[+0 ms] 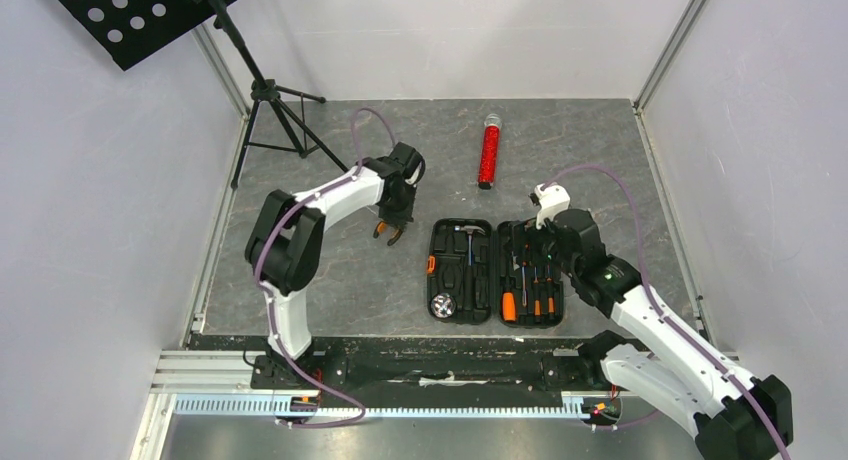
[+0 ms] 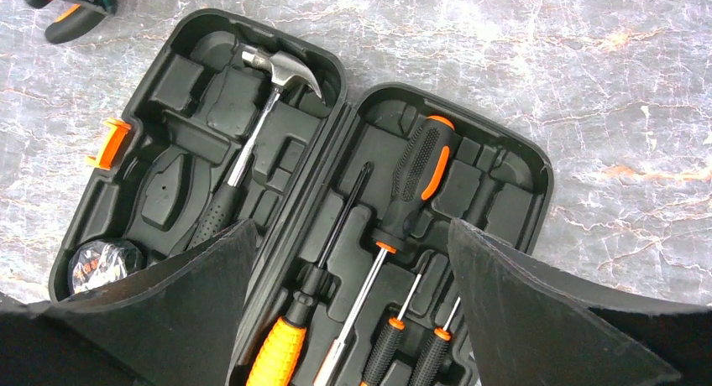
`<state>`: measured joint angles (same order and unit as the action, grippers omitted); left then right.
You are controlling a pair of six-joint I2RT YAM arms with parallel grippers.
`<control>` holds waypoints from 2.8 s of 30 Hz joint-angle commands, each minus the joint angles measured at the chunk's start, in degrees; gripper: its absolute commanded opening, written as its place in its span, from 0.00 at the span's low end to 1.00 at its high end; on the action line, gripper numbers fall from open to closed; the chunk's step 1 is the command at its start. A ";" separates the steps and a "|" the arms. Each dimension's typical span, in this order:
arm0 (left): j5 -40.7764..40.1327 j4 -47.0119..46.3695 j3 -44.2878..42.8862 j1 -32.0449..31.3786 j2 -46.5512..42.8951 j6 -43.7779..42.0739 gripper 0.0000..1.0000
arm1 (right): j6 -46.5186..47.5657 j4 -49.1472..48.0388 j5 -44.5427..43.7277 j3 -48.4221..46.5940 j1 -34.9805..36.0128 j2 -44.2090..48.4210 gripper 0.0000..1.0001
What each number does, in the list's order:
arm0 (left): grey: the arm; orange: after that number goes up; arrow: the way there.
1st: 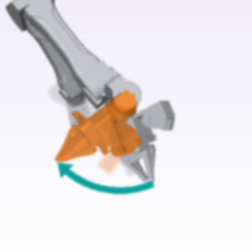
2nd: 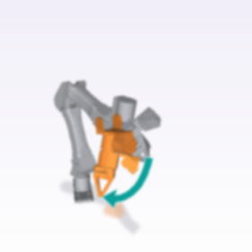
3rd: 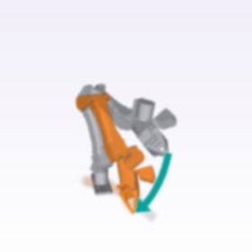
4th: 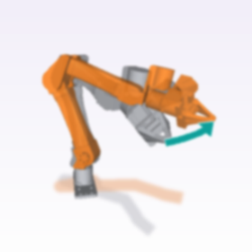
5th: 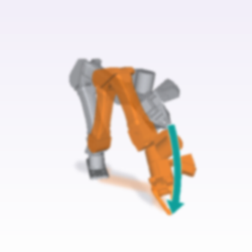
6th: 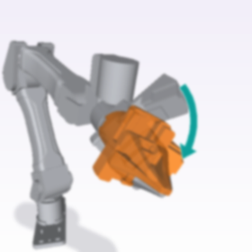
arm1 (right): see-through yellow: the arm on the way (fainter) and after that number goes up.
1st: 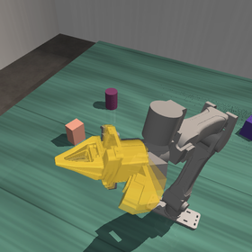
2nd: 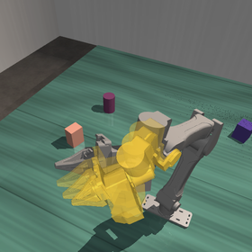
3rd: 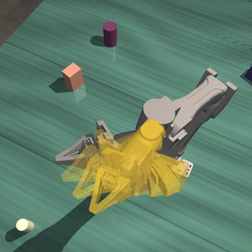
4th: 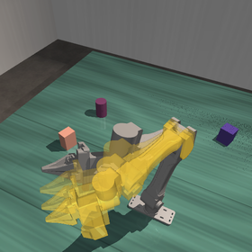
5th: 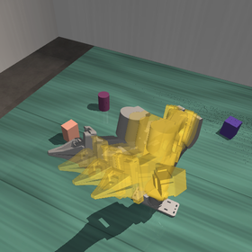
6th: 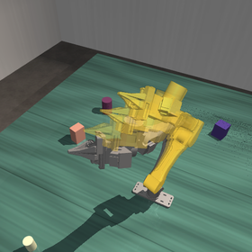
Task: Pack the tool kit
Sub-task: Pick up the pliers at the center of the board, then place the pliers in the toolbox.
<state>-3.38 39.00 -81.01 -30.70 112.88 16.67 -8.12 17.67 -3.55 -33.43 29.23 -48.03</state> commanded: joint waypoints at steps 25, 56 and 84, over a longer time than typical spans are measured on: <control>-10.62 -7.01 6.44 -26.78 -13.66 47.28 0.04 | -0.72 -1.21 -1.20 3.36 -0.30 5.78 0.89; -13.21 -6.32 10.57 -27.69 -13.16 53.94 0.37 | -1.57 -3.30 2.98 1.67 -0.38 2.05 0.89; -14.23 -9.71 22.64 -21.11 -25.72 39.05 0.35 | -9.79 -25.93 26.53 -4.80 3.70 -31.62 0.33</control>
<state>-18.41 34.59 -60.16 -53.49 90.41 58.43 -17.28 -4.01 20.80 -35.70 32.01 -76.09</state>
